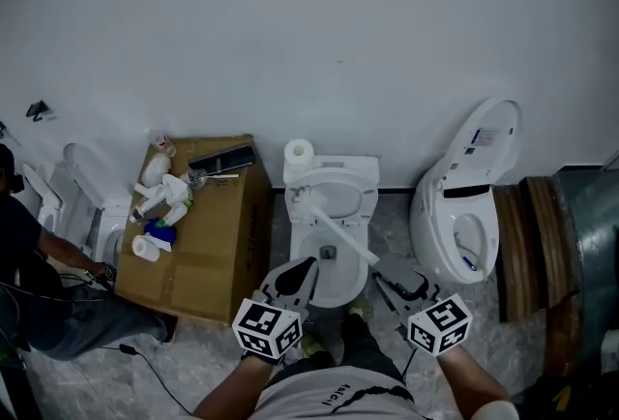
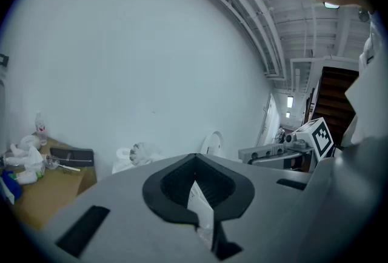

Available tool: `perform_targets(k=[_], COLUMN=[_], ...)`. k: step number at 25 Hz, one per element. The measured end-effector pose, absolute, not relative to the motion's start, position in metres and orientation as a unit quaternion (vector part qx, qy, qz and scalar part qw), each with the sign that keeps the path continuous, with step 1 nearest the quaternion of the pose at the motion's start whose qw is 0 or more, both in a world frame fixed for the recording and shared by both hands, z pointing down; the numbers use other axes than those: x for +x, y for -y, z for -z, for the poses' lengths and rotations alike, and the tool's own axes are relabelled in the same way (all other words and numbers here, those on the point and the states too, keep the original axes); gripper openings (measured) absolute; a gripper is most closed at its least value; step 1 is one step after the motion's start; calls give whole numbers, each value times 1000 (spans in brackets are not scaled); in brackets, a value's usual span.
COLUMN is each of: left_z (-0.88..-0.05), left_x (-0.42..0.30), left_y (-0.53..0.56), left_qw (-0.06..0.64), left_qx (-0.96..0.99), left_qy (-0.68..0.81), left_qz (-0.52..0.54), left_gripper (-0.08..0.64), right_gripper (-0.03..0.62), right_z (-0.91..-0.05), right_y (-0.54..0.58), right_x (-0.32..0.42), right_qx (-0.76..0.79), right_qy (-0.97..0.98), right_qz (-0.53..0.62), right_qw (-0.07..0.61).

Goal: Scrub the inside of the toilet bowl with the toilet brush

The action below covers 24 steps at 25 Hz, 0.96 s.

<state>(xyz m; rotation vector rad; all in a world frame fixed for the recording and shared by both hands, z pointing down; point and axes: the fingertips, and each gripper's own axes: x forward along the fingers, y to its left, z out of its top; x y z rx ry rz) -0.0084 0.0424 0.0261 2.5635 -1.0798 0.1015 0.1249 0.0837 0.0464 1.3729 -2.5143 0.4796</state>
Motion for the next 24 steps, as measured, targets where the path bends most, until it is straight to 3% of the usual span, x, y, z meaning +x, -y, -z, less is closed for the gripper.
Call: perform_targets(k=[8, 24], left_z=[15, 17], left_x=[-8, -17], left_y=[-39, -35], left_qw=[148, 145], left_qx=[916, 917], left_qy=[372, 372], left_qz=[-12, -4], left_gripper=[8, 9], right_gripper=[156, 155], right_z=[-10, -13], right_y=[-77, -72], right_x=[117, 108], right_qx=[470, 474], right_qy=[866, 862], right_qz=[-137, -141], right_qw=[98, 108])
